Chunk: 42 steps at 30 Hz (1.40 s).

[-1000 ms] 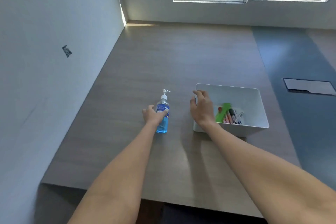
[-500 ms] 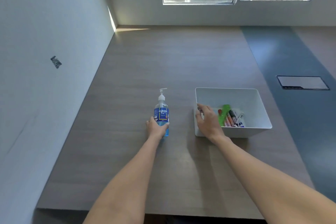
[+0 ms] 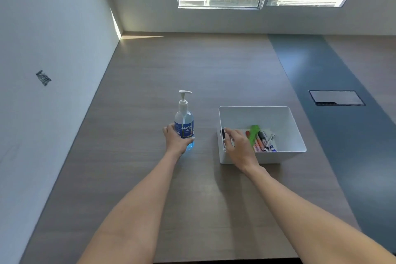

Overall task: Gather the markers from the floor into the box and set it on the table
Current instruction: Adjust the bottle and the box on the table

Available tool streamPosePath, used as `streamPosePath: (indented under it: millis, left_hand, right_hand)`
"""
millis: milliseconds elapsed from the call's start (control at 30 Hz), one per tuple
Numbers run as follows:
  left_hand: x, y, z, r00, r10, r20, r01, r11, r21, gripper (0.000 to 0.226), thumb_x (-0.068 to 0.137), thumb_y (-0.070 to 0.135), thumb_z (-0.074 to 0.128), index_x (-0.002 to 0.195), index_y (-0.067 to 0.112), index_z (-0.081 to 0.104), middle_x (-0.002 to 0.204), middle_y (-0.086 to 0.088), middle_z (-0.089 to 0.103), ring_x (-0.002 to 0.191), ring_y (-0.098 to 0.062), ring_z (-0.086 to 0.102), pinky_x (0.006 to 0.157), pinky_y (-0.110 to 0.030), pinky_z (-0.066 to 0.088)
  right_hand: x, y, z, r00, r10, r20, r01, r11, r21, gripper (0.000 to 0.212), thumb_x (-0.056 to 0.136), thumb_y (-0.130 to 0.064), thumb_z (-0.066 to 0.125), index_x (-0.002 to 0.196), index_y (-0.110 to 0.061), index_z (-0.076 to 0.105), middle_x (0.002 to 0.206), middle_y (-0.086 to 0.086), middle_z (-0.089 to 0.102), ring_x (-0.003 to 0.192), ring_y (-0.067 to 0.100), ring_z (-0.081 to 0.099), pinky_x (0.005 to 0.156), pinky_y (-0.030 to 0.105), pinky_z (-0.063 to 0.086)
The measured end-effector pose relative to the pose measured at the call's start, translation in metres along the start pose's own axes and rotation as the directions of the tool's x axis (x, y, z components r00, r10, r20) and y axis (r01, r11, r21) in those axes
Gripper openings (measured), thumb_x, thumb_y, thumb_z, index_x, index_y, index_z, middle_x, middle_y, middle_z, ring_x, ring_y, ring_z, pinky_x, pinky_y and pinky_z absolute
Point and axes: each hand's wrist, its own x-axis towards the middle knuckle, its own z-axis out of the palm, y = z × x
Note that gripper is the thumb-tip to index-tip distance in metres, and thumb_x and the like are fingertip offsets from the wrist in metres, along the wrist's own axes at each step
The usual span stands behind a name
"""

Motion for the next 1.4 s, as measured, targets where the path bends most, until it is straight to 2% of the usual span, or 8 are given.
streamPosePath:
  millis: [200,333,500,667,800,900,1200,1400]
  left_hand:
    - [0.008,-0.008,0.011,1.0,-0.006,-0.022,0.006,1.0,0.022,0.074,0.061,-0.002,0.086,0.121,0.002,0.042,0.121,-0.009,0.036,0.113,-0.026,0.05,0.093,-0.022,0.038]
    - [0.009,-0.017,0.015,1.0,0.019,-0.02,-0.017,0.998,0.066,0.076,0.063,0.002,0.087,0.122,0.002,0.039,0.132,-0.017,0.037,0.1,-0.014,0.042,0.089,-0.018,0.035]
    - [0.002,-0.025,0.013,0.997,-0.07,-0.029,0.073,0.989,0.128,0.093,0.059,0.015,0.094,0.133,0.001,0.038,0.136,-0.02,0.036,0.126,-0.029,0.039,0.103,-0.033,0.039]
    - [-0.037,-0.032,0.019,0.987,-0.16,-0.024,0.162,0.967,0.197,0.099,0.078,0.032,0.08,0.152,0.005,0.02,0.15,-0.02,0.026,0.142,-0.035,0.032,0.113,-0.044,0.037]
    - [-0.086,-0.027,0.04,0.984,-0.175,-0.041,0.18,0.955,0.234,0.084,0.088,0.035,0.067,0.151,0.005,0.022,0.15,-0.022,0.026,0.141,-0.039,0.034,0.114,-0.046,0.037]
    - [-0.128,-0.023,0.056,0.995,-0.091,-0.031,0.096,0.931,0.351,0.078,0.091,0.043,0.058,0.153,0.011,0.022,0.15,-0.017,0.027,0.139,-0.037,0.039,0.11,-0.045,0.038]
    - [-0.217,-0.039,0.11,0.97,0.161,0.183,-0.242,0.724,0.646,0.08,0.097,0.058,0.034,0.159,0.019,0.002,0.168,-0.009,-0.003,0.156,-0.027,-0.01,0.127,-0.044,0.0]
    - [-0.236,-0.076,0.134,0.967,0.096,0.237,-0.24,0.659,0.713,0.088,0.09,0.073,0.022,0.158,0.027,-0.009,0.167,-0.005,-0.019,0.154,-0.025,-0.02,0.126,-0.046,-0.007]
  right_hand:
    - [-0.002,0.017,-0.007,0.999,-0.021,0.031,0.023,0.998,-0.056,0.035,0.102,-0.013,0.048,0.133,-0.005,0.061,0.129,0.008,0.062,0.118,0.021,0.061,0.095,0.012,0.035]
    - [-0.001,0.021,-0.01,0.999,-0.037,0.041,0.039,0.998,-0.058,0.036,0.102,-0.013,0.047,0.135,-0.005,0.059,0.13,0.007,0.061,0.119,0.021,0.061,0.101,0.019,0.04]
    - [-0.003,0.024,-0.016,0.995,-0.085,0.052,0.088,0.994,-0.065,0.034,0.102,-0.013,0.047,0.133,-0.008,0.06,0.128,0.007,0.061,0.116,0.023,0.062,0.103,0.031,0.046]
    - [-0.018,0.033,-0.033,0.984,-0.172,-0.045,0.161,0.97,-0.182,0.036,0.1,-0.011,0.052,0.133,-0.003,0.061,0.132,0.008,0.061,0.12,0.026,0.062,0.101,0.019,0.038]
    - [-0.043,0.054,-0.059,0.96,-0.271,-0.073,0.245,0.936,-0.252,0.04,0.099,-0.011,0.052,0.138,-0.002,0.056,0.14,0.011,0.057,0.128,0.028,0.057,0.107,0.044,0.047]
    - [-0.072,0.076,-0.073,0.937,-0.343,-0.06,0.308,0.897,-0.315,0.046,0.099,-0.01,0.053,0.144,-0.001,0.05,0.151,0.012,0.049,0.14,0.028,0.048,0.114,0.04,0.043]
    - [-0.15,0.157,-0.068,0.953,-0.303,0.024,0.289,0.88,-0.376,0.053,0.097,-0.017,0.058,0.146,0.0,0.047,0.158,0.015,0.039,0.147,0.027,0.039,0.115,0.043,0.04]
    - [-0.171,0.209,-0.039,0.981,-0.069,0.182,0.149,0.865,-0.48,0.071,0.103,-0.045,0.039,0.16,-0.013,0.014,0.169,0.008,0.001,0.157,0.024,0.001,0.127,0.037,0.002]
